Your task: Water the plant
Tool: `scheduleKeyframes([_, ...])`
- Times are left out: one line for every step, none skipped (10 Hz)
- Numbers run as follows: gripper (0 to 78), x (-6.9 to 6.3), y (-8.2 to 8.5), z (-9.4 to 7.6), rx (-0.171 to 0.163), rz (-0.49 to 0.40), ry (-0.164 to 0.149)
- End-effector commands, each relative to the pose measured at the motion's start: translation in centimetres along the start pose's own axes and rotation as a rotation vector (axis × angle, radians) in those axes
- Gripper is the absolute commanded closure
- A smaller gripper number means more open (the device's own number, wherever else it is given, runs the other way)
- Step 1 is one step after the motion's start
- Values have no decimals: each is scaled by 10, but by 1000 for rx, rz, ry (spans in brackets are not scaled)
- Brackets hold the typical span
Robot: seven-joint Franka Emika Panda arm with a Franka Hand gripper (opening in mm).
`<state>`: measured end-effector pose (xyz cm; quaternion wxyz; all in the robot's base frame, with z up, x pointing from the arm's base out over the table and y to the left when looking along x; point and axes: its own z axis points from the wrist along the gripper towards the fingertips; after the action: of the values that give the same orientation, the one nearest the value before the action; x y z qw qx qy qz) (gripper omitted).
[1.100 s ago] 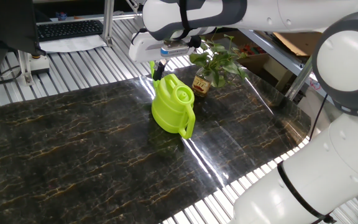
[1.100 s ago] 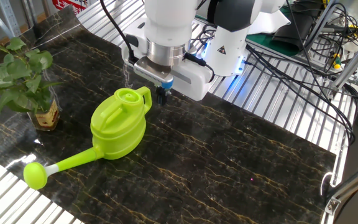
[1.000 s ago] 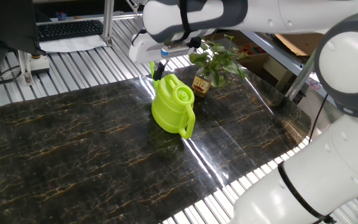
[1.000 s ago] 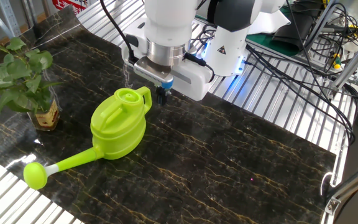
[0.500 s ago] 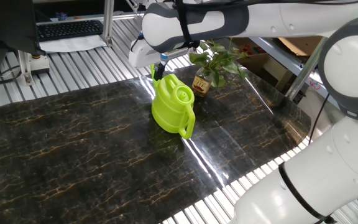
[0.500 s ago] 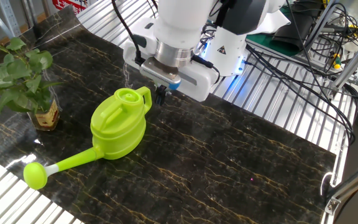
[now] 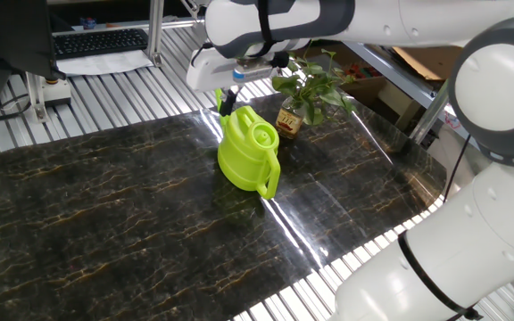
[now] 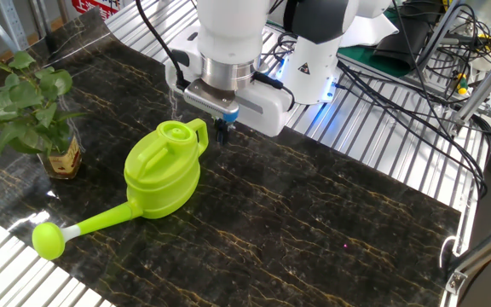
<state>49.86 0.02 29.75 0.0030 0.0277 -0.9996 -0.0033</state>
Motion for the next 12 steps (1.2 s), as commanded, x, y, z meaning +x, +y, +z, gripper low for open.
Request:
scheduleKeyframes([776,0,0,-1,-6,104,4])
scheduleKeyframes([776,0,0,-1,-4,137,4])
scheduleKeyframes([776,1,0,0,0,165,2])
scheduleKeyframes([776,2,0,2,2,180,2])
scheduleKeyframes([776,3,1,6,3,180,-1])
scheduleKeyframes([776,4,1,8,5,168,-3])
scheduleKeyframes([776,4,1,8,5,162,-2])
scheduleKeyframes([776,4,2,9,6,156,-9])
scheduleKeyframes([776,4,2,9,7,156,-12])
scheduleKeyframes([776,4,1,9,8,145,-32])
scheduleKeyframes([776,3,-1,10,10,124,-44])
scheduleKeyframes([776,3,-3,11,15,112,-43])
